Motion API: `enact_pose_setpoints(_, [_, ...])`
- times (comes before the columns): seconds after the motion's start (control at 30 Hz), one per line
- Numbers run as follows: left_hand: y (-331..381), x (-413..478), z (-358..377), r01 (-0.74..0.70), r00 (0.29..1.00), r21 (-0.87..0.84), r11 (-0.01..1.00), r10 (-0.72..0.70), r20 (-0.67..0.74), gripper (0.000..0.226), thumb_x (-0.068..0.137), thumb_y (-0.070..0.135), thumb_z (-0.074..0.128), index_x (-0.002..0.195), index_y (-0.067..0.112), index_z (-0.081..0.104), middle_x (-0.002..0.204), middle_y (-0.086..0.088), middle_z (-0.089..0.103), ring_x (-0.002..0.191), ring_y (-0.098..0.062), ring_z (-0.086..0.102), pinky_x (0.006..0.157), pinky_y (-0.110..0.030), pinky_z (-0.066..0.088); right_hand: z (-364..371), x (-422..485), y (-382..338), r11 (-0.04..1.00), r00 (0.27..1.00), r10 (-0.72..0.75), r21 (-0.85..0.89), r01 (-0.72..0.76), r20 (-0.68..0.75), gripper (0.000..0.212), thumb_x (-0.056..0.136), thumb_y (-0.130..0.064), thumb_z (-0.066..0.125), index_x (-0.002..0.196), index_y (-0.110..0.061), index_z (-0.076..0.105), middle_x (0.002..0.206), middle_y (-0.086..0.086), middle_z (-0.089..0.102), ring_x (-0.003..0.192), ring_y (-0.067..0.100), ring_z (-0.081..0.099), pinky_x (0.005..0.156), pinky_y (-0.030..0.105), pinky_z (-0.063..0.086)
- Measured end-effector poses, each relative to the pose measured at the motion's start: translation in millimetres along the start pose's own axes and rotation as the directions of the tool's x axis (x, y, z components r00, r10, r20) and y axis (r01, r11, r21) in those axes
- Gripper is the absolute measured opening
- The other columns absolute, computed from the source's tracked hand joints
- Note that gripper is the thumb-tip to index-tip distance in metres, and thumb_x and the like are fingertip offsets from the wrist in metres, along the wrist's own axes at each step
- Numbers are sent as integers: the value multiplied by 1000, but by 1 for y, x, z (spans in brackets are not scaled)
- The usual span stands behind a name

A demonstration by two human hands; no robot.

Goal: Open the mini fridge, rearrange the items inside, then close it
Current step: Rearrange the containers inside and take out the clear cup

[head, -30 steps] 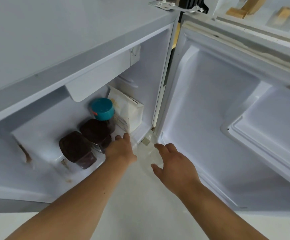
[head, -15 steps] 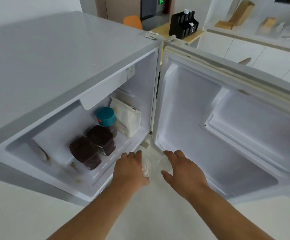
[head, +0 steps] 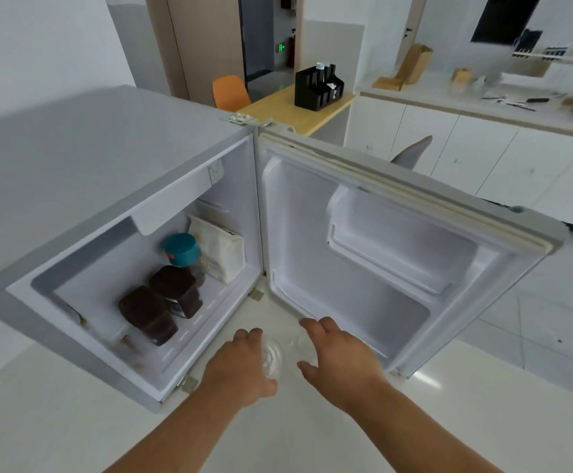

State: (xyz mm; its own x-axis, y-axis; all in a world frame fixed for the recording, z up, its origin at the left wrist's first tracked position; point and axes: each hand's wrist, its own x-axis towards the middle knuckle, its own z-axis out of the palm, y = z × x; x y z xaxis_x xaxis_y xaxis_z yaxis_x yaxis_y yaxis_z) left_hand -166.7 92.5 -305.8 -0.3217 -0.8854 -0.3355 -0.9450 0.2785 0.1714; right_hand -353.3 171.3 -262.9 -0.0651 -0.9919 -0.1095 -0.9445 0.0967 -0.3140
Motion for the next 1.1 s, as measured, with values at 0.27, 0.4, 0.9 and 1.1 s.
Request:
enact_pose_setpoints(0.27, [26,-44,-16,-60,997,-30,998,59,-42,98,59,62,71,142,29,30,129,4,46,110,-19,57,88,-34,52,-22,-48,11,999,998,-20,31,21,-56,67,93,-53,60,148,-39,25,141,-9,47,104,19,63,72,32,52])
enact_pose_setpoints(0.4, [33,-67,-23,-75,995,-38,996,72,-71,96,61,61,72,142,29,31,130,4,46,111,-19,56,89,-37,54,-32,-66,15,999,995,-36,37,39,-89,67,93,-53,60,148,-39,25,141,-9,47,104,18,62,74,33,54])
enact_pose_setpoints(0.9, [-10,-141,-13,-33,993,-32,999,29,-118,97,67,62,73,146,28,27,139,2,45,121,-21,54,96,-38,52,-18,-96,-32,983,983,-180,23,181,-31,68,93,-51,61,150,-40,25,141,-10,48,107,17,61,71,28,47])
enact_pose_setpoints(1.1, [-57,-135,-7,-41,995,-57,998,35,-97,99,68,62,77,146,29,27,139,3,45,121,-19,53,98,-34,52,0,-77,-71,982,983,-186,31,186,-4,68,93,-50,61,150,-39,27,141,-10,48,107,16,61,76,29,53])
